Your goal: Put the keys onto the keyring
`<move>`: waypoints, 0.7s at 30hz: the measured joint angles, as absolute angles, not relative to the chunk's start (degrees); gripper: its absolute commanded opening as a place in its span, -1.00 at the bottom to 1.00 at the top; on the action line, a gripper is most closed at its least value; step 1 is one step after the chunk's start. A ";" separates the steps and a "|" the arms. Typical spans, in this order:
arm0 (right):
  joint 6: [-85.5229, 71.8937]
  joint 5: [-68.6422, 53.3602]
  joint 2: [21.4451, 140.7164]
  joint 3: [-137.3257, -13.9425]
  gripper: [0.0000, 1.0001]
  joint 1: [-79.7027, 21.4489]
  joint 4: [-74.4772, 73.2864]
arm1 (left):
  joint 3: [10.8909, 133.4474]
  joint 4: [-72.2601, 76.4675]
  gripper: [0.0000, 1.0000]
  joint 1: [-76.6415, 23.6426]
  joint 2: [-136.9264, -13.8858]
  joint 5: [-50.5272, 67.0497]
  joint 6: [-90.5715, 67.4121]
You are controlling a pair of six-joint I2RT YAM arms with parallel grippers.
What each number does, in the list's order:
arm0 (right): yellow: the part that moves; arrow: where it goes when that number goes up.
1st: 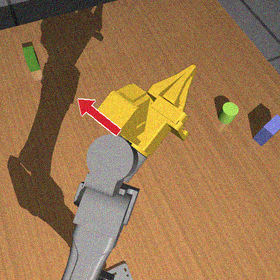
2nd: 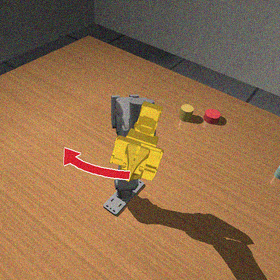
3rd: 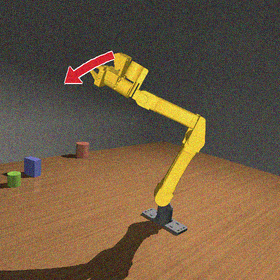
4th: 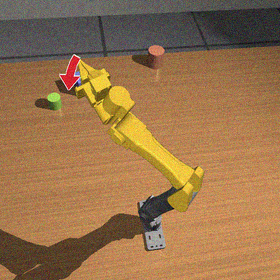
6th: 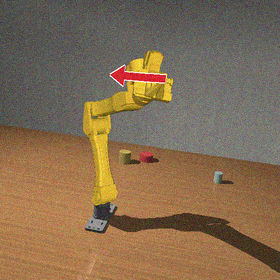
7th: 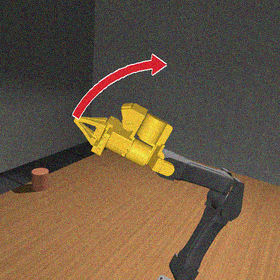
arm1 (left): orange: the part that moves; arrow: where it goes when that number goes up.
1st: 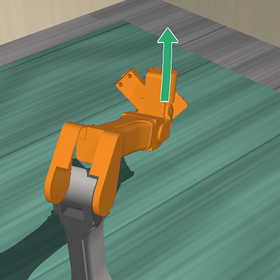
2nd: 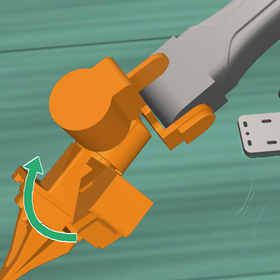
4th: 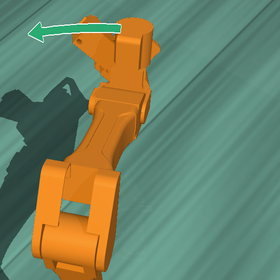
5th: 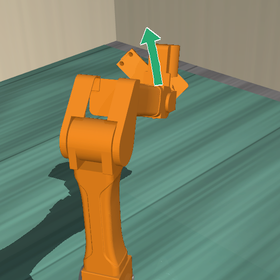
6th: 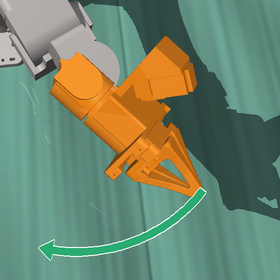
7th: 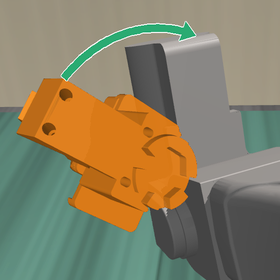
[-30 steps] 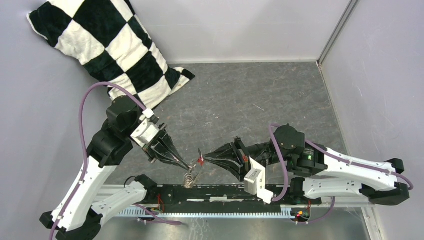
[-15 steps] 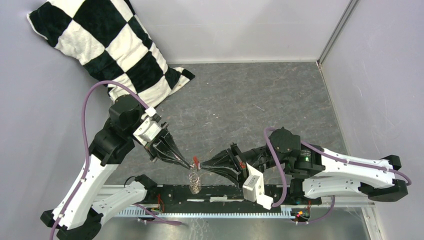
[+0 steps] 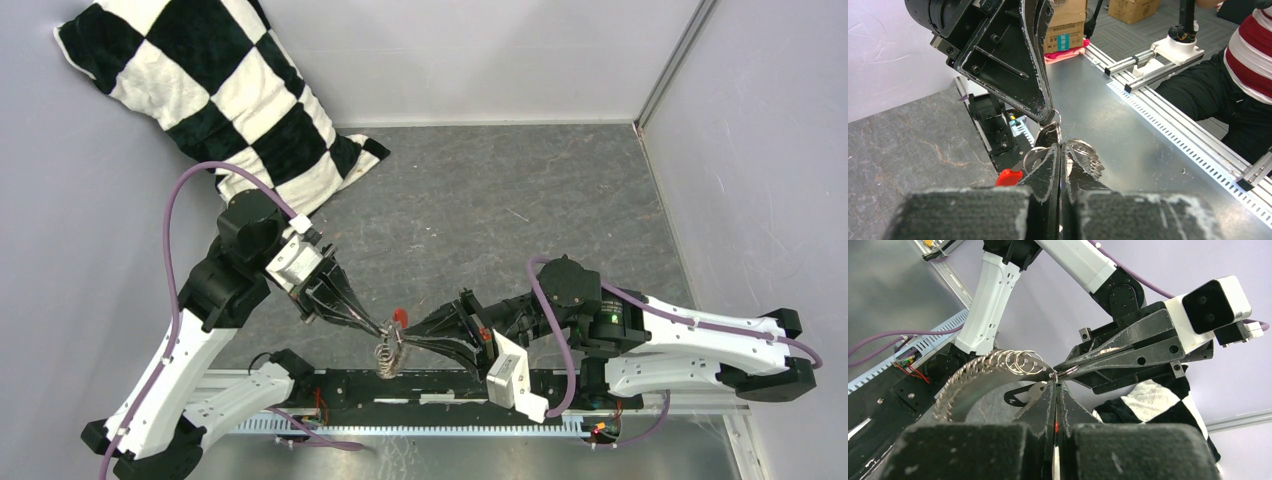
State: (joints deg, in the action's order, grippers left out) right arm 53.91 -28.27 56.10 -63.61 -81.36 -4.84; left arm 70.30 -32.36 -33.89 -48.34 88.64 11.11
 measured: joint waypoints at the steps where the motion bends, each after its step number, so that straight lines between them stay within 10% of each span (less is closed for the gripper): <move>1: 53.93 -28.27 56.10 -63.61 -0.99 -81.36 -4.84 | 70.30 -32.36 -0.95 -33.89 -48.34 88.64 11.11; 21: 54.96 -26.41 56.27 -63.88 -0.99 -81.38 -4.82 | 70.32 -32.32 -0.96 -33.89 -49.01 88.68 10.46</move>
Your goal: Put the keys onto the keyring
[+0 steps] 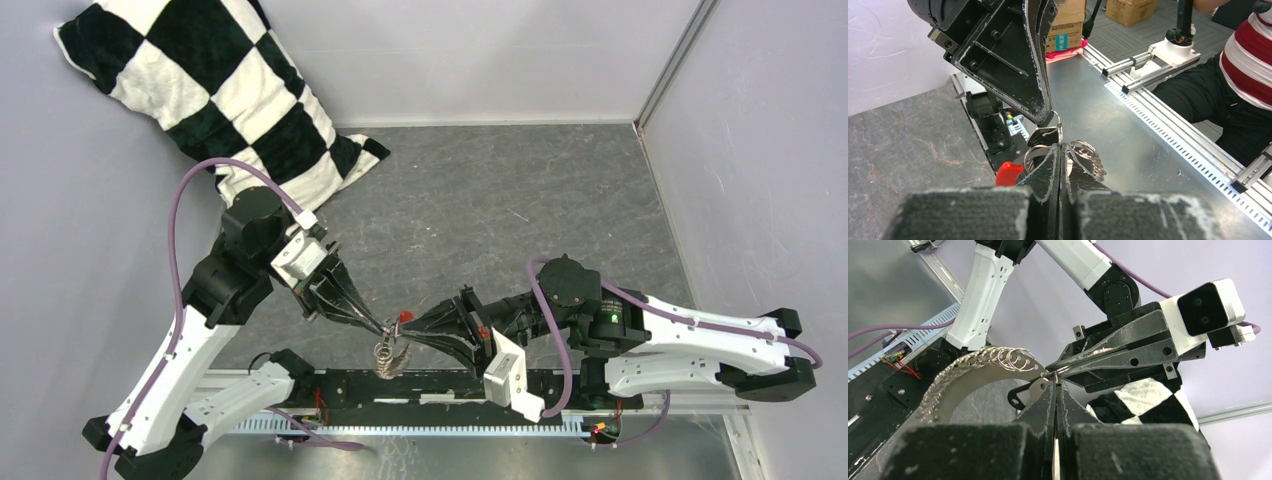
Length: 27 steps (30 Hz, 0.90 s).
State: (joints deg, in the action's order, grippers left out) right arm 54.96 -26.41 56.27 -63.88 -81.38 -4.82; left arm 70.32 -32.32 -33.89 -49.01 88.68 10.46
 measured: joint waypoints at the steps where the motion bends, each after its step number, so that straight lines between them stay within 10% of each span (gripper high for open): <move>1: 54.94 -26.41 56.27 -63.94 -0.99 -81.38 -4.84 | 70.32 -32.29 -0.96 -33.89 -49.01 88.68 10.28; 27: 54.92 -26.41 57.19 -64.73 -0.99 -81.38 -4.78 | 69.93 -29.41 -0.96 -33.89 -48.82 88.79 8.38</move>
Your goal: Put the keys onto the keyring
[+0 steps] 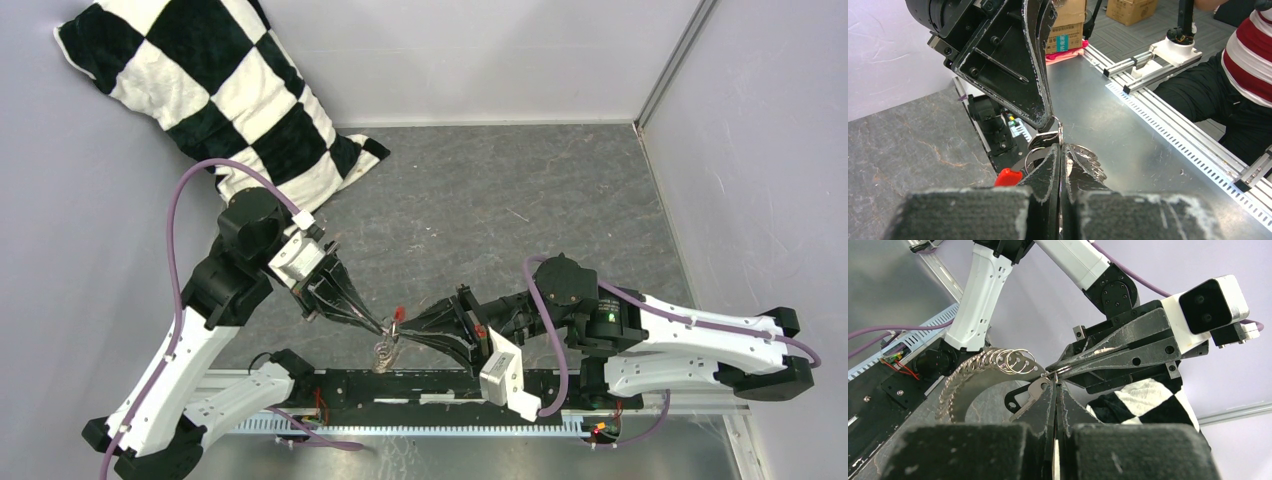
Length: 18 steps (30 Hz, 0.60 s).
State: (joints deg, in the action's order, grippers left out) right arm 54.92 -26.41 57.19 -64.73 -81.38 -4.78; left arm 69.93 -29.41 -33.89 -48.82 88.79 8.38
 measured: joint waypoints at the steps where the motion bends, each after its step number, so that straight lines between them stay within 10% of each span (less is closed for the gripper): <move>1: 54.92 -26.41 57.19 -64.73 -0.99 -81.38 -4.78 | 69.93 -29.41 -0.96 -33.89 -48.82 88.79 8.38; 18: 55.46 -23.75 56.64 -64.73 -0.99 -81.38 -5.52 | 69.73 -29.39 -0.95 -33.89 -48.31 88.79 8.36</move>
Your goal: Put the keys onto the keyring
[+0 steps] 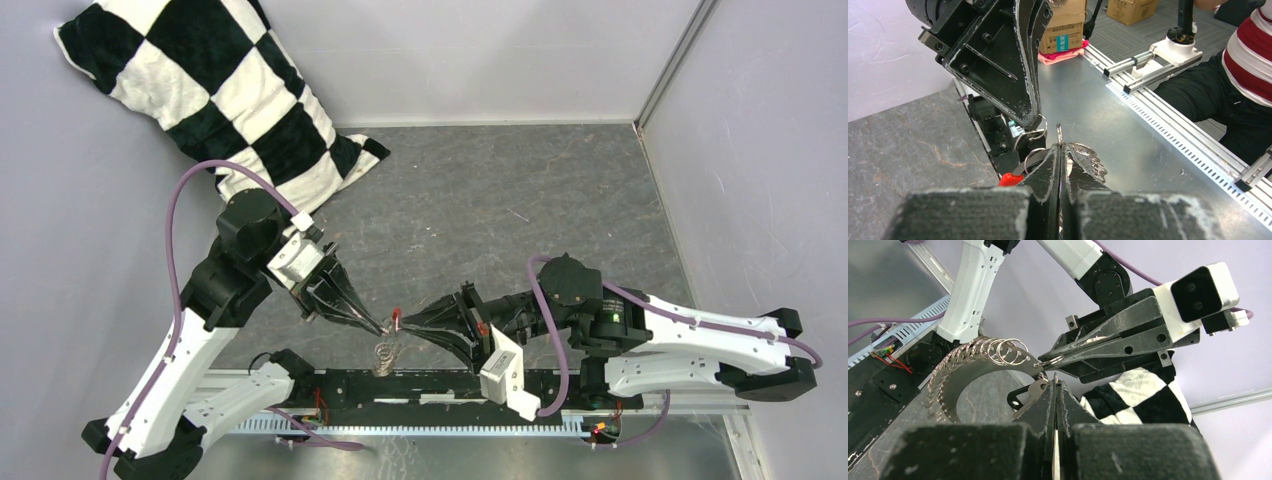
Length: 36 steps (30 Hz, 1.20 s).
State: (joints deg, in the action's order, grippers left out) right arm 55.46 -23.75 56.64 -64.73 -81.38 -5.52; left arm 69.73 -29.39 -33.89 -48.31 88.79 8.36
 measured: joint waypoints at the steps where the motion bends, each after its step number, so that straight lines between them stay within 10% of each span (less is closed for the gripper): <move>1: 55.46 -23.57 56.45 -64.73 -0.99 -81.38 -5.58 | 69.71 -29.39 -0.95 -33.89 -48.31 88.77 8.36; 36: 55.57 -26.50 56.84 -65.47 -0.99 -81.38 -7.62 | 68.79 -26.83 -0.96 -33.89 -47.94 88.79 6.57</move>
State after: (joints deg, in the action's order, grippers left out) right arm 55.57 -26.50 56.84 -65.47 -81.38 -7.62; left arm 68.79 -26.83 -33.89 -47.94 88.79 6.57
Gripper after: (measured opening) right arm 0.011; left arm 0.023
